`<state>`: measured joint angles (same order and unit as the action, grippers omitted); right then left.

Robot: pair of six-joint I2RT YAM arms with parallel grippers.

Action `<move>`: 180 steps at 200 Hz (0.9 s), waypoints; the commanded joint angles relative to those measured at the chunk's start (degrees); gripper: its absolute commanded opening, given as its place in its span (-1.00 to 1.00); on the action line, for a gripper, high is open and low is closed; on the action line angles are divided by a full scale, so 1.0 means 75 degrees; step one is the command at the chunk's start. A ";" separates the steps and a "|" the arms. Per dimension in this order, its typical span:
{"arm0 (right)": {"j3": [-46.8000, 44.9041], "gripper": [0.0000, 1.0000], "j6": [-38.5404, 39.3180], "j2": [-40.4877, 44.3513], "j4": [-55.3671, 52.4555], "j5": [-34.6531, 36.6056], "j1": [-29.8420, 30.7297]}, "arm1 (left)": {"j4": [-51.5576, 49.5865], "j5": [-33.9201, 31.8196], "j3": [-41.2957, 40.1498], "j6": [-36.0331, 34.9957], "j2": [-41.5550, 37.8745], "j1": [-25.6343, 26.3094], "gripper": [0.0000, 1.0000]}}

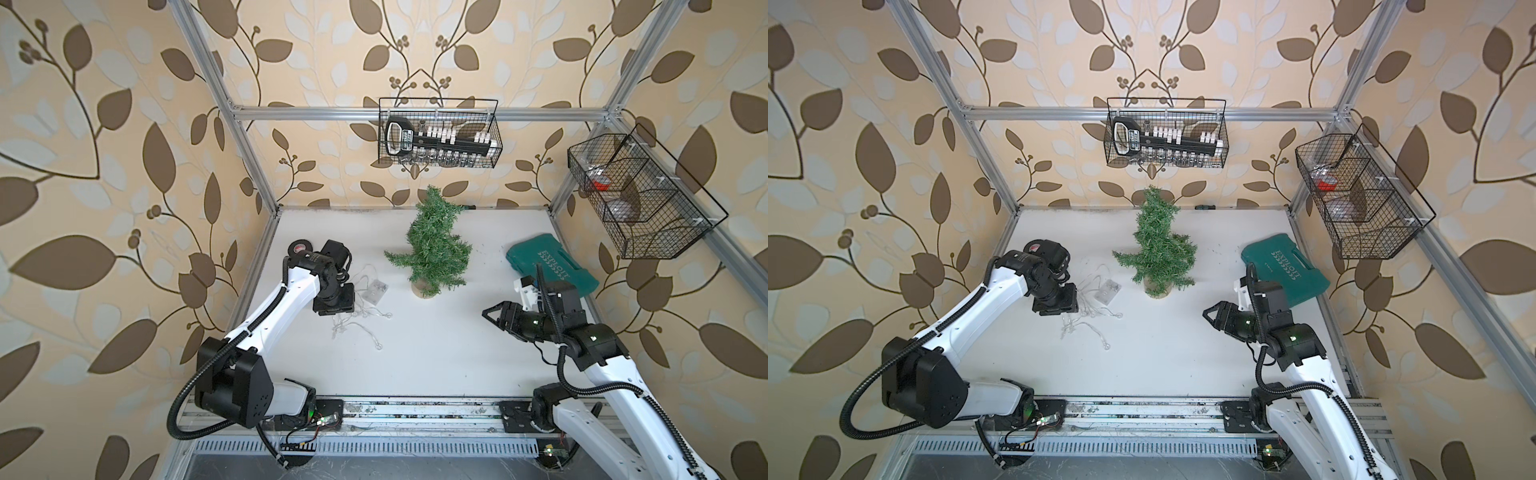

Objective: Remove string lights from the small christmas tree
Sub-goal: Place the light string at the center of the board.

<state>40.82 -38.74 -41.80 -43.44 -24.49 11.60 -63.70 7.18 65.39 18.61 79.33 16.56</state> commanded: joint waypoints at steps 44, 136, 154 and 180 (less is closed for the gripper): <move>0.0162 0.12 -0.0068 -0.0011 0.0786 -0.1616 0.0014 | -0.0386 0.2669 0.0334 0.0180 0.0237 0.0113 -0.12; -0.0765 0.00 -0.1888 0.0474 0.3706 0.0988 0.4411 | -0.0956 0.2438 -0.0394 0.0551 -0.1041 0.0417 -0.15; -0.0344 0.00 -0.1646 -0.0479 0.4172 0.2600 0.6397 | -0.0937 0.2424 -0.0456 0.0528 -0.1184 0.0408 -0.15; 0.0530 0.00 -0.0943 -0.2171 0.4843 0.3402 0.7603 | -0.1016 0.2500 -0.0477 0.0483 -0.1223 0.0415 -0.15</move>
<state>39.31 -49.28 -49.89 -15.07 -10.83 63.66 -68.97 24.14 62.33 21.69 71.37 19.53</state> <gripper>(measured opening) 0.501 0.426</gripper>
